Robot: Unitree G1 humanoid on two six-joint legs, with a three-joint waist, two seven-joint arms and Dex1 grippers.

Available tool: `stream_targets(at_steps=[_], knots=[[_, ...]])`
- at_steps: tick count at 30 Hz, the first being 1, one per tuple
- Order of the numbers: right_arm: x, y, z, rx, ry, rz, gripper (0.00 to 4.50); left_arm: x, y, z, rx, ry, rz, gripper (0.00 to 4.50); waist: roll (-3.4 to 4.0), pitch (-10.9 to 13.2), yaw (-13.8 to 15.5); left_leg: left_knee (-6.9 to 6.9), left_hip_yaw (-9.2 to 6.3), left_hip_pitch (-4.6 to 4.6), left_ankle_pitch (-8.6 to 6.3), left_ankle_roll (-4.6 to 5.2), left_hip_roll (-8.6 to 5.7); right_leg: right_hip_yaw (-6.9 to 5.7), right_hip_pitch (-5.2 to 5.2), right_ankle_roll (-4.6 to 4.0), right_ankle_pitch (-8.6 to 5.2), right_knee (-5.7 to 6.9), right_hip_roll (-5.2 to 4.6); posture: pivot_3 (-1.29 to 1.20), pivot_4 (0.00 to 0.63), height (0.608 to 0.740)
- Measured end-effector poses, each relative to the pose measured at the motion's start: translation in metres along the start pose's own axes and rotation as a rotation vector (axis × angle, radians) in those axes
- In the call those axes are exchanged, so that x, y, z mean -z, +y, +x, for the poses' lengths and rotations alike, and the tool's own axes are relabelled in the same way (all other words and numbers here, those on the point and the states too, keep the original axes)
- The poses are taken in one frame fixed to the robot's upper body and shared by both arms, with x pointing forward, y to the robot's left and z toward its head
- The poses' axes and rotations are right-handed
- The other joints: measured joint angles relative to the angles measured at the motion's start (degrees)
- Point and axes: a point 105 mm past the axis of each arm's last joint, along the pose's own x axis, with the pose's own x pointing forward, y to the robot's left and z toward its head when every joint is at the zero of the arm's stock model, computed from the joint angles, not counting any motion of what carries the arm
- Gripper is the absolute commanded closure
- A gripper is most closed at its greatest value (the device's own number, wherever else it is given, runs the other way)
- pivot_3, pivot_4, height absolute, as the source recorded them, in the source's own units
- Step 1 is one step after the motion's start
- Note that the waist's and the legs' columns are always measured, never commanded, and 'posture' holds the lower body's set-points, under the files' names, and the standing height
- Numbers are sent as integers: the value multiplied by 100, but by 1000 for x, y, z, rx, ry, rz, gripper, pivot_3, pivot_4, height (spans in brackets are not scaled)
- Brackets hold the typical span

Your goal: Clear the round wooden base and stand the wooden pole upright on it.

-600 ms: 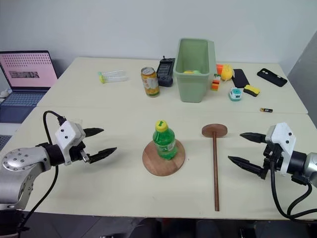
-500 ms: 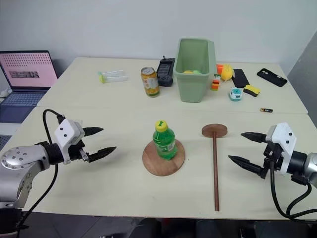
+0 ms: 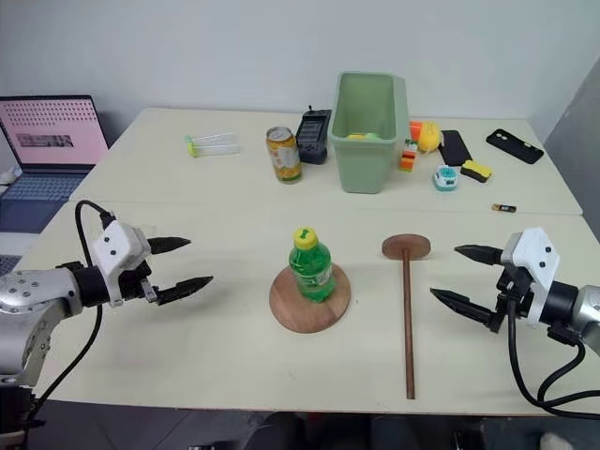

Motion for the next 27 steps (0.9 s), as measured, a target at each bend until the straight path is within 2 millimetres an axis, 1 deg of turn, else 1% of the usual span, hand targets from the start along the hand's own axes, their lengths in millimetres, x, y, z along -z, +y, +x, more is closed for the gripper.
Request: stream_targets(at_steps=[4, 7, 9, 10, 12, 13, 14, 16, 19, 21, 24, 27], knots=[[-2, 2, 1, -6, -2, -7, 0, -6, 0, 1, 18, -16, 17, 26, 0, 0, -5, -1, 1, 1, 0, 0, 1, 1, 0, 0, 0, 0, 0, 0, 150, 740], [-7, 10, 3, -35, -15, 3, 0, -11, -8, 14, 82, -43, 26, 26, 0, 0, 5, 1, 0, -1, 0, 0, -1, 1, 1, 0, 0, 1, 5, 0, 150, 740], [-13, 19, 4, -61, -33, 26, 0, -16, -16, 29, 143, -69, 58, 26, 0, 0, 26, 9, 1, -5, 0, 0, -6, -2, 4, 0, 0, 1, 8, 0, 150, 740], [-18, 25, 4, -82, -46, 36, 0, -21, -23, 40, 197, -87, 87, 26, -1, 0, 32, 20, 1, -11, 0, 0, -5, -2, 5, 0, 0, 0, 10, 0, 150, 740], [-24, 36, 6, -126, -49, 48, 0, -25, -36, 56, 298, -100, 115, 26, -1, 0, 52, 28, -1, -12, -1, 1, -9, -5, 12, 0, 0, 0, 10, 0, 150, 740], [-26, 43, 7, -154, -46, 43, 0, -26, -45, 66, 353, -109, 116, 26, -1, 0, 52, 32, 0, -12, -1, 2, -9, -6, 15, 0, 0, 0, 11, 0, 150, 740], [-27, 46, 7, -158, -43, 40, 0, -25, -49, 72, 379, -115, 108, 26, -2, 1, 51, 33, -1, -12, -2, 3, -9, -5, 16, 0, 0, 0, 11, 0, 150, 740], [-25, 48, 8, -156, -33, 49, 0, -25, -51, 79, 403, -121, 99, 26, -4, 2, 35, 34, -1, -11, -2, 3, -8, -6, 15, 0, 0, 2, 14, 0, 150, 740], [-23, 51, 9, -145, -23, 57, 0, -32, -49, 93, 425, -147, 119, 26, -4, 2, 10, 35, -1, -11, -2, 3, -9, -8, 18, 0, 0, 2, 16, 0, 150, 740], [-19, 60, 12, -157, -16, 71, 0, -39, -54, 107, 469, -174, 138, 26, -6, 3, 10, 37, -2, -13, -2, 4, -12, -11, 21, 1, 0, 0, 15, 0, 150, 740], [-14, 66, 13, -160, -7, 85, 0, -39, -60, 115, 506, -187, 118, 26, -6, 3, 5, 38, 1, -12, -2, 4, -12, -10, 21, 1, 0, 0, 15, 0, 150, 740], [-13, 68, 14, -147, -5, 90, 0, -36, -69, 119, 563, -178, 105, 26, -6, 3, 3, 39, -2, -11, -2, 4, -11, -11, 21, 1, 0, 2, 16, 0, 150, 740]])
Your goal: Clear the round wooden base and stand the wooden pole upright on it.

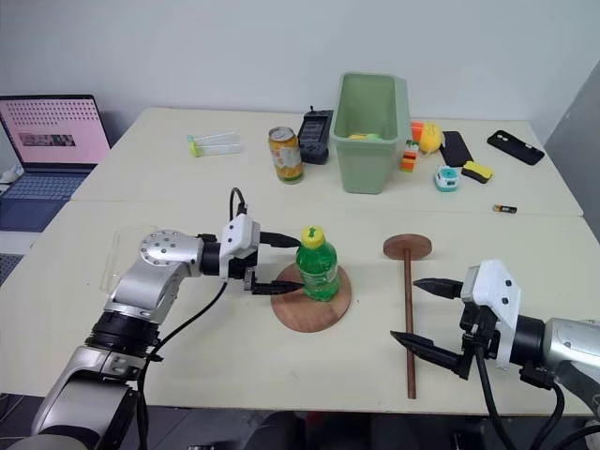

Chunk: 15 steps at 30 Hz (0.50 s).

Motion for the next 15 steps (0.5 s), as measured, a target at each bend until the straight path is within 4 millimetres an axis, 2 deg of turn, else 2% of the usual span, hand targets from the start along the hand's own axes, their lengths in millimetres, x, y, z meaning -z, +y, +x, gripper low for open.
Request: stream_targets(at_steps=[8, 15], knots=[[5, 5, 0, 11, 7, 20, 0, -4, 1, 8, 47, -23, 0, 26, 0, 0, -1, 1, 0, 1, 0, 0, -1, -1, 3, 0, 0, -2, 0, 0, 150, 740], [4, 4, 0, 17, -1, 19, 0, -6, 3, 26, 49, -67, -29, 26, -1, 0, 0, 3, -2, 1, 0, 0, -2, -1, 4, 0, 0, -1, 1, 0, 150, 740]])
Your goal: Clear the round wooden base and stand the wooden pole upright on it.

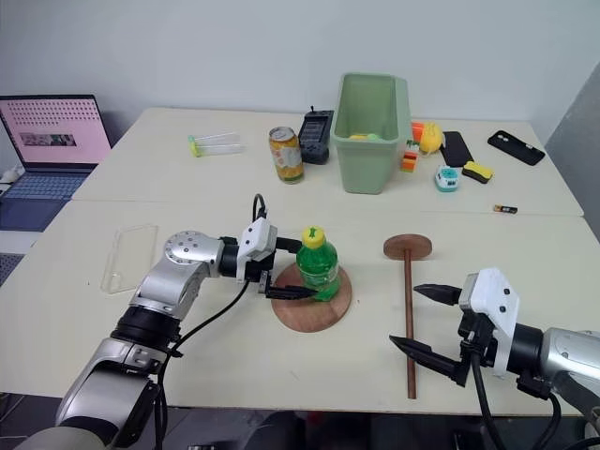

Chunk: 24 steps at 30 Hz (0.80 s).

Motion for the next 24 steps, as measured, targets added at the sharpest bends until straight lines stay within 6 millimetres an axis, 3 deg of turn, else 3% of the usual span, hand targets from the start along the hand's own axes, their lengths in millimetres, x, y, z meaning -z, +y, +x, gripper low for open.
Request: stream_targets(at_steps=[5, 13, 20, 24], knots=[[1, 2, 3, -10, -4, 9, 0, 0, 4, 13, -2, -23, -27, 26, -1, 0, -1, 1, 0, 0, 0, 0, -6, -1, 0, 0, 0, 1, 0, 0, 150, 740], [1, 3, 6, -11, -18, 10, 0, -1, 1, 18, 23, -36, -30, 1308, -1, 0, -1, 1, -2, 0, 0, 0, -5, 0, 1, 0, 0, 0, 0, 0, 150, 740], [-2, 3, 11, -19, -31, -8, 0, 0, 1, 17, -16, -65, -63, 1324, -1, 0, -1, 1, -5, 2, 0, 0, 2, 1, 0, 0, 0, 0, 0, 0, 150, 740], [-7, 2, 14, -29, -48, -31, 0, 4, 9, 2, -162, -90, -129, 1324, -1, 1, -17, 0, -19, 2, 0, 0, 8, 4, -2, 0, 0, 2, 1, 0, 150, 740]])
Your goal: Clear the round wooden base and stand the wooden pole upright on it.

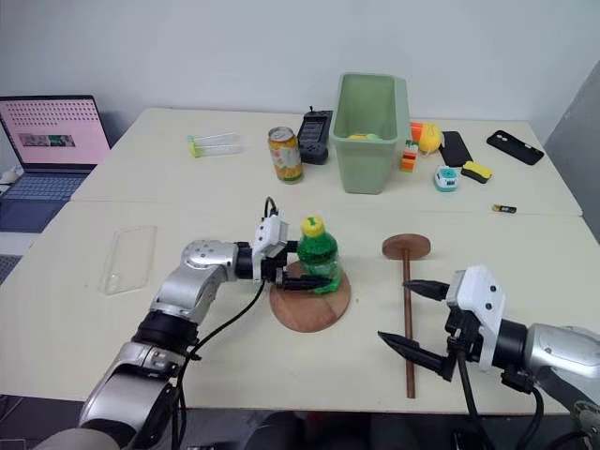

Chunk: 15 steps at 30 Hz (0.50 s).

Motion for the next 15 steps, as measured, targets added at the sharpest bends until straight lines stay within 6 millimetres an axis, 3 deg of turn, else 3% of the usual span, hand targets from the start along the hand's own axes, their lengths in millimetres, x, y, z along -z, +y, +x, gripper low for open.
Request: stream_targets(at_steps=[2, 7, 8, 9, 11, 12, 13, 15], knots=[[-3, -2, 2, -4, -9, -8, 0, -2, 11, -11, -99, -14, -17, 1324, -3, 2, -12, 0, -3, 0, 0, 0, 3, 0, -1, 0, 0, 1, 1, 0, 150, 740], [-16, -10, 10, -17, -64, -44, 0, -19, 61, -68, -503, -63, 11, 1324, -6, 4, -1, -1, -12, 0, 0, 0, 1, -3, -1, 0, 0, -2, -3, 0, 150, 740], [-19, -11, 15, -29, -79, -52, 0, -20, 75, -83, -615, -58, 24, 1324, -9, 5, -9, -1, -12, 1, 0, 0, 1, -3, -2, 0, 0, 0, -3, 0, 150, 740], [-23, -13, 20, -42, -93, -68, 0, -20, 95, -116, -808, -41, 38, 1324, -12, 7, -18, -1, -11, 1, 0, 0, 3, -3, -8, 0, 0, 1, -4, 0, 150, 740], [-28, -14, 29, -60, -109, -81, 0, -18, 111, -162, -1035, -19, 52, 1324, -17, 9, -32, -6, -5, 0, 0, -1, 5, -5, -18, 0, 0, 0, -9, 0, 150, 740], [-29, -15, 31, -63, -116, -85, 0, -17, 114, -172, -1082, -12, 51, 1324, -18, 10, -33, -6, -2, -2, 0, -1, 6, -5, -24, 0, 0, 1, -9, 0, 150, 740], [-31, -15, 36, -73, -121, -91, 0, -15, 119, -198, -1205, -8, 46, 1324, -19, 11, -15, -7, -6, -17, 1, -3, 6, -8, -35, 0, 0, 1, -13, 0, 150, 740], [-35, -15, 43, -96, -133, -101, 0, -9, 121, -231, -1360, 15, 41, 1324, -30, 16, -11, -4, -2, -32, 4, -8, 5, -9, -50, 0, 0, 1, -21, 0, 150, 740]])
